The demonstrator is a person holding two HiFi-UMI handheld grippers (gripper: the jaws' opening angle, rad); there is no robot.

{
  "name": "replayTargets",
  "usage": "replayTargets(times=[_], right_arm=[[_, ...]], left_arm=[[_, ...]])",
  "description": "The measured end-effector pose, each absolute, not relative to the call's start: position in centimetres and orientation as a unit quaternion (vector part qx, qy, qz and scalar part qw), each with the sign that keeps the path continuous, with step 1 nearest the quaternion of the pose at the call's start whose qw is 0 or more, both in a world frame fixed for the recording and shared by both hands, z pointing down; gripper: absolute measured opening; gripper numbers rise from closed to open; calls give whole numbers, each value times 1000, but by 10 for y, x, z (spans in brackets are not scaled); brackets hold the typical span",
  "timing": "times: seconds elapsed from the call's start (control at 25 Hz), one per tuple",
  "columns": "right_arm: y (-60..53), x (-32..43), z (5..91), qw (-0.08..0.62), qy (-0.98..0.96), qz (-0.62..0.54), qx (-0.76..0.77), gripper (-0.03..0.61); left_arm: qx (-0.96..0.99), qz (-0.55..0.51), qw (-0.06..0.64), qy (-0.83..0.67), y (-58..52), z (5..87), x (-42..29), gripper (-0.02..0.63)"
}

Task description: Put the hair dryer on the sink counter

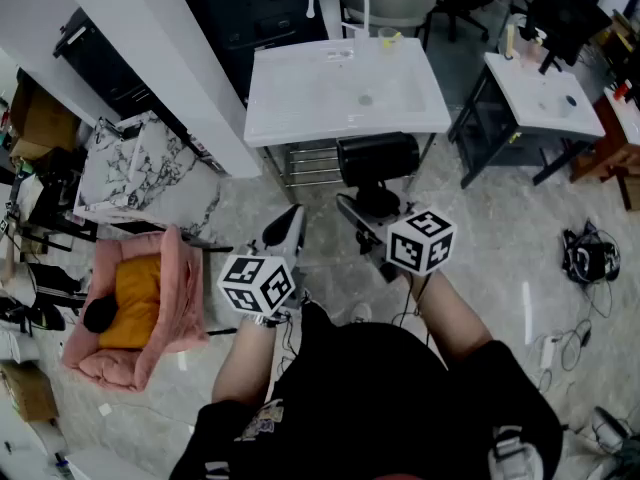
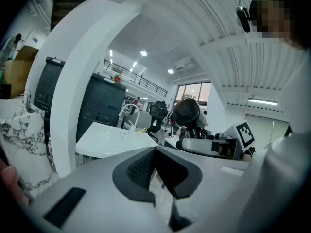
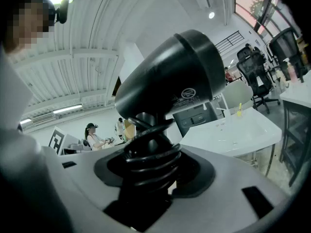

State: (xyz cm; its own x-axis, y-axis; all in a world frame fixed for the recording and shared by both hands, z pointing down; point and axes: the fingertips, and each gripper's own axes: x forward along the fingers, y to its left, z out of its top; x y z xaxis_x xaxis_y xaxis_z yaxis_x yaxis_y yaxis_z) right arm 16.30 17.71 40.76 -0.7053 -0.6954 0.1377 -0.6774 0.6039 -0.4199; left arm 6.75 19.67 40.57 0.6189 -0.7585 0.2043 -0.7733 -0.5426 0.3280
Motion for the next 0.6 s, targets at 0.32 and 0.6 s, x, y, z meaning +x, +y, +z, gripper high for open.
replayTargets(times=[0.32,0.6], right_arm=[[179,163,405,25,897,-217,-384,232],[173,163,408,23,897,-224,-380,232]], left_arm=[[878,19,196,-437,198,407,66,3],[874,20,197,-444,192,406,64,3]])
